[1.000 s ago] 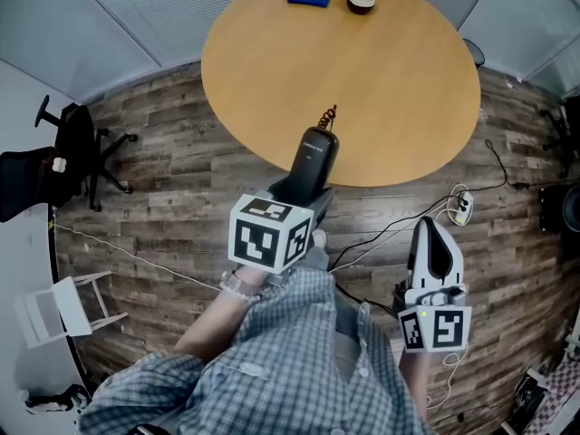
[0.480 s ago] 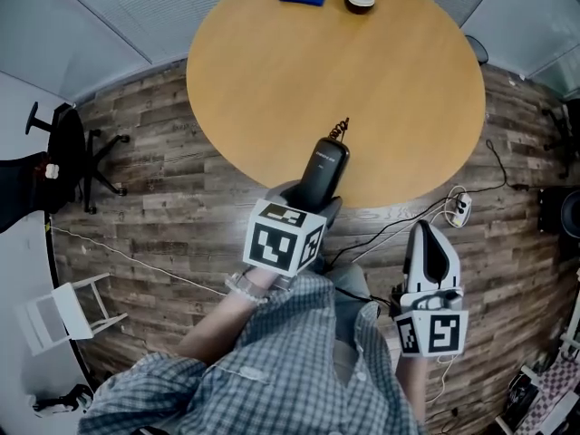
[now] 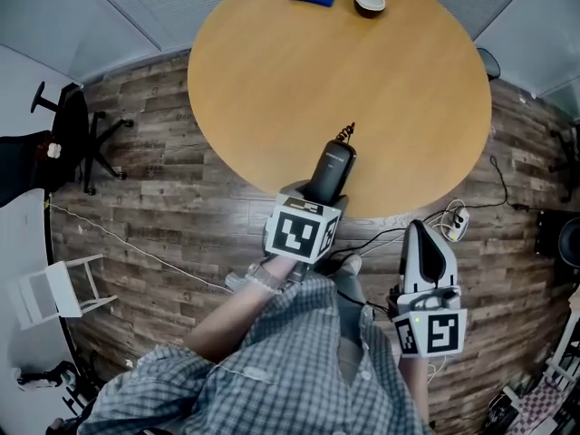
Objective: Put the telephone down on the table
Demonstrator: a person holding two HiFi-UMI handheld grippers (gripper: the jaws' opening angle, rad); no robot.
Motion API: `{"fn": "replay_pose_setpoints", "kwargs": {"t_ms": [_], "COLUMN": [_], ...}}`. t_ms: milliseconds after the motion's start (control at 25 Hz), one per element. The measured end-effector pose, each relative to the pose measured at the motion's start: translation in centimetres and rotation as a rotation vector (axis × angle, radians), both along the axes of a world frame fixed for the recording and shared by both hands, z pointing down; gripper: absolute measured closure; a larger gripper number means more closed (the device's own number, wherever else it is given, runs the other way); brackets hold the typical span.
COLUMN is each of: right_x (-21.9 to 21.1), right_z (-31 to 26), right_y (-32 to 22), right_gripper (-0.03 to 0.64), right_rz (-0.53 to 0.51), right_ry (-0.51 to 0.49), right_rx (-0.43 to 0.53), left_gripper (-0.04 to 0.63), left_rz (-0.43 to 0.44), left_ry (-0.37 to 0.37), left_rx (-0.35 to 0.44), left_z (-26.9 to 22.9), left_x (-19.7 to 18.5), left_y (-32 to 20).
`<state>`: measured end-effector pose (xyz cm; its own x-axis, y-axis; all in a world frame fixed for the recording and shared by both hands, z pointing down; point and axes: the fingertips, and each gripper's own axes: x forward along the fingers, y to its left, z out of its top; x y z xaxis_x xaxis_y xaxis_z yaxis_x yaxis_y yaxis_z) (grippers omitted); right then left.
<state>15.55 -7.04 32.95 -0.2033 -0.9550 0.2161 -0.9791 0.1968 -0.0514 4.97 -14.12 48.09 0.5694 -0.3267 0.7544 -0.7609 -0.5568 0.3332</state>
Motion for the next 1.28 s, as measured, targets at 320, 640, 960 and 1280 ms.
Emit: {"fn": "replay_pose_setpoints", "kwargs": {"t_ms": [320, 640, 960, 1280], "right_x": [3.8, 6.5, 7.9, 8.7], "right_z": [0.4, 1.0, 1.7, 1.7], "right_y": [1.8, 2.9, 3.7, 4.1], "right_gripper": [0.607, 0.607, 0.607, 0.607], "right_rz": [-0.012, -0.008, 0.002, 0.011], "right_ry": [0.0, -0.002, -0.005, -0.003], "right_rx": [-0.016, -0.036, -0.058, -0.067], "left_gripper": [0.318, 0.318, 0.318, 0.318], "left_rz": [-0.069, -0.131, -0.165, -0.136], "left_ry": [-0.055, -0.161, -0.221, -0.307], "left_rx": [-0.028, -0.071, -0.054, -0.033], "left_z": [2.8, 6.8, 9.8, 11.7], "left_x": [3.2, 5.5, 7.9, 9.3], "left_y": [0.3, -0.4, -2.3, -2.7]}}
